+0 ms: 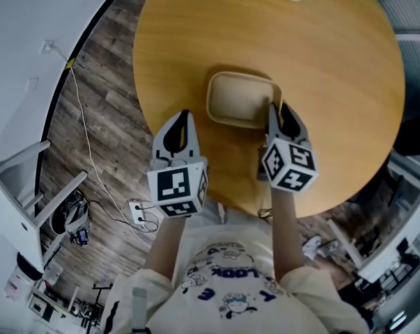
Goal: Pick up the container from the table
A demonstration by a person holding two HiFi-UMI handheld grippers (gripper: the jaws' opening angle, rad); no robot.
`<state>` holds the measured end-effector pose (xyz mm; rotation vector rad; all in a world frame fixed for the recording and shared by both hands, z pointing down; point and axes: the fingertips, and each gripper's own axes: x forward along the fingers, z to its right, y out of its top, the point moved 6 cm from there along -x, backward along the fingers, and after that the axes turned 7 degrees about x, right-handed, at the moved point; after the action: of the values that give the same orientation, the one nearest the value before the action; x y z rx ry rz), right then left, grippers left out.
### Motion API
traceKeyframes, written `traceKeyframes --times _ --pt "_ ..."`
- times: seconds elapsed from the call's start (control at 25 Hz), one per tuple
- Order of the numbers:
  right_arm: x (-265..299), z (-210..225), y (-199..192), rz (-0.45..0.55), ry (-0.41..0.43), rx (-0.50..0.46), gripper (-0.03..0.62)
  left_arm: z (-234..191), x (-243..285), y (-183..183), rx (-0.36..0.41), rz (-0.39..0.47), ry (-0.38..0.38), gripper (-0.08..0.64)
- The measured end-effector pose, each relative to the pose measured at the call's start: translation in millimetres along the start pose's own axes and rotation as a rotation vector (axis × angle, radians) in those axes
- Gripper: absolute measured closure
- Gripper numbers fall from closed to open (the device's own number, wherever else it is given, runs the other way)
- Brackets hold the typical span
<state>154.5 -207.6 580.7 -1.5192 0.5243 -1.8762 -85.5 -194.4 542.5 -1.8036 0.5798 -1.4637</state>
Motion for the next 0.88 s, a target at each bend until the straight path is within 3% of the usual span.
traceKeyframes --times 0.28,0.88 --pt "8.2 1.1 -3.0 -0.001 -0.023 0.029 0.565 -4.0 1.5 -8.8 -0.008 -0.019 0.007 0.557" --pt "-17.2 -5.7 16.8 0.065 0.008 0.117 0.575 -4.0 -18.1 7.7 -0.019 0.036 0.005 0.557"
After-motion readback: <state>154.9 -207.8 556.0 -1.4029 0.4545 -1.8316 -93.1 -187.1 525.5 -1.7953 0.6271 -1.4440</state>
